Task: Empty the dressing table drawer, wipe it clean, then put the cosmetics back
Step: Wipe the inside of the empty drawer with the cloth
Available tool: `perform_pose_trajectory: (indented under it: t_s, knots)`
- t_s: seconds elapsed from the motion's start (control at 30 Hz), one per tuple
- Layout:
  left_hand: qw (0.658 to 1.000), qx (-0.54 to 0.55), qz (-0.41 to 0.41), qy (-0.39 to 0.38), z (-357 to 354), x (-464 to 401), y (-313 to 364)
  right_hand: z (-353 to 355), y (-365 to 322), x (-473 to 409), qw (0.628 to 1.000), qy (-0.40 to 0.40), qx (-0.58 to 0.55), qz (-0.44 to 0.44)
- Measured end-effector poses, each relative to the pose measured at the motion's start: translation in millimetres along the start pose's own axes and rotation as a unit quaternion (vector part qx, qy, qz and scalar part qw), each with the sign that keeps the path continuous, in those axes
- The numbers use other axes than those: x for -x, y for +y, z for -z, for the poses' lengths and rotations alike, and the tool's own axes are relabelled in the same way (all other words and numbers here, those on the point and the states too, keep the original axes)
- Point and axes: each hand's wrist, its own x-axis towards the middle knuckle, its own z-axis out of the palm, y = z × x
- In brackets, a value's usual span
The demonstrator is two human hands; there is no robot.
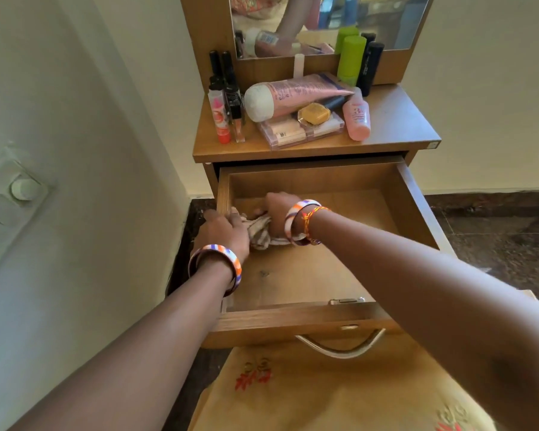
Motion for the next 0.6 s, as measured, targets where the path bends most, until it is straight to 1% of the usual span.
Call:
perform_pose_trajectory:
  t_s: [0.03, 0.07, 0.1, 0.13, 0.17, 0.2, 0.23, 0.37, 0.43, 0.53, 0.6]
  knots:
    - [1.000, 0.004, 0.001, 0.003, -0.3, -0.5, -0.1, 4.7, 4.7, 3.8, 0.999, -0.017, -0.031, -0.001]
    - [1.000, 0.007, 0.003, 0.006, 0.1, -0.7, -0.3, 7.6, 7.6, 4.8, 0.997, -0.005, -0.072, -0.010]
    - [1.000, 0.012, 0.004, 0.009, 0.4, -0.9, -0.1, 8.8, 9.8, 1.2, 0.990, 0.027, -0.137, -0.036]
    - [1.000, 0.023, 0.007, 0.014, 0.5, -1.2, -0.2, 8.5, 8.4, -4.5, 0.974, 0.064, -0.206, -0.070]
    - [0.999, 0.041, 0.013, 0.020, 1.4, -1.6, -0.4, 6.8, 3.6, -9.3, 0.957, 0.080, -0.259, -0.103]
    - [0.997, 0.063, 0.021, 0.024, 2.9, -1.8, -0.5, 3.3, -4.3, -13.1, 0.948, 0.077, -0.284, -0.120]
    - [0.995, 0.086, 0.032, 0.027, 4.6, -1.9, -0.3, -1.4, -12.6, -16.4, 0.948, 0.061, -0.288, -0.120]
    - [0.988, 0.136, 0.071, 0.030, 10.7, -1.3, -0.3, -9.0, -32.6, -5.6, 0.978, 0.011, -0.193, -0.077]
    - [0.986, 0.144, 0.085, 0.026, 11.5, -0.4, 0.3, -11.3, -33.1, 7.6, 0.990, -0.033, -0.134, -0.039]
    - [0.980, 0.171, 0.102, 0.018, 11.9, 0.0, 0.3, -15.2, -42.7, 35.7, 0.989, -0.143, -0.036, 0.013]
    - [0.977, 0.188, 0.104, 0.017, 11.4, 0.3, -1.0, -14.2, -48.8, 53.3, 0.985, -0.161, 0.015, 0.057]
